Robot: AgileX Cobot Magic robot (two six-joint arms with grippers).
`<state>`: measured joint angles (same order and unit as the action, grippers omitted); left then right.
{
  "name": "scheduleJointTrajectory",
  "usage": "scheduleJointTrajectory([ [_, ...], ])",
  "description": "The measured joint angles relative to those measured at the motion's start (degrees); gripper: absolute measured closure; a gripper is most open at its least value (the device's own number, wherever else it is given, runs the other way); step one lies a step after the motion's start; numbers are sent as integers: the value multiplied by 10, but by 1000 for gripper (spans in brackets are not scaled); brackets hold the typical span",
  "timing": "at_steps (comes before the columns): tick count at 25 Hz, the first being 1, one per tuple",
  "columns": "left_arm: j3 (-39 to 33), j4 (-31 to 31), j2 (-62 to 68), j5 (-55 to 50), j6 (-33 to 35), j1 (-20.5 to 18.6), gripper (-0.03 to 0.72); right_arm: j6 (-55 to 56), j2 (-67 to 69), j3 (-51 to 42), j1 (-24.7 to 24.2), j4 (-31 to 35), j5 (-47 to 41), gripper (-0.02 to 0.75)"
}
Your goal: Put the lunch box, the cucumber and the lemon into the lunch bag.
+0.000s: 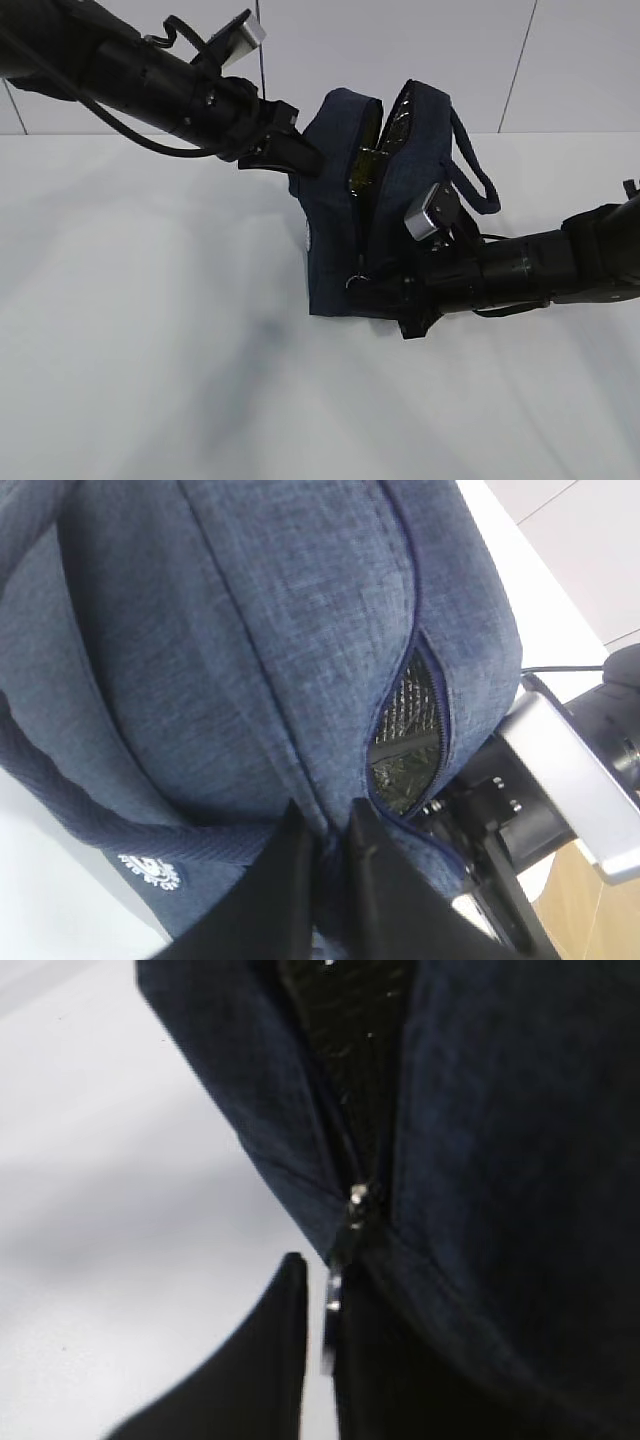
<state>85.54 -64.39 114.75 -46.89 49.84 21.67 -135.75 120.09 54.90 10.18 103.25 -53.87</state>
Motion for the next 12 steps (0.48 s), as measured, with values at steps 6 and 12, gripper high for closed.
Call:
scheduleJointTrajectory([
  [6,0,0,0,0,0,0,671,1,0,3,1,0,6,738],
  [12,0,0,0,0,0,0,671,30,0,3,1,0,15,738],
])
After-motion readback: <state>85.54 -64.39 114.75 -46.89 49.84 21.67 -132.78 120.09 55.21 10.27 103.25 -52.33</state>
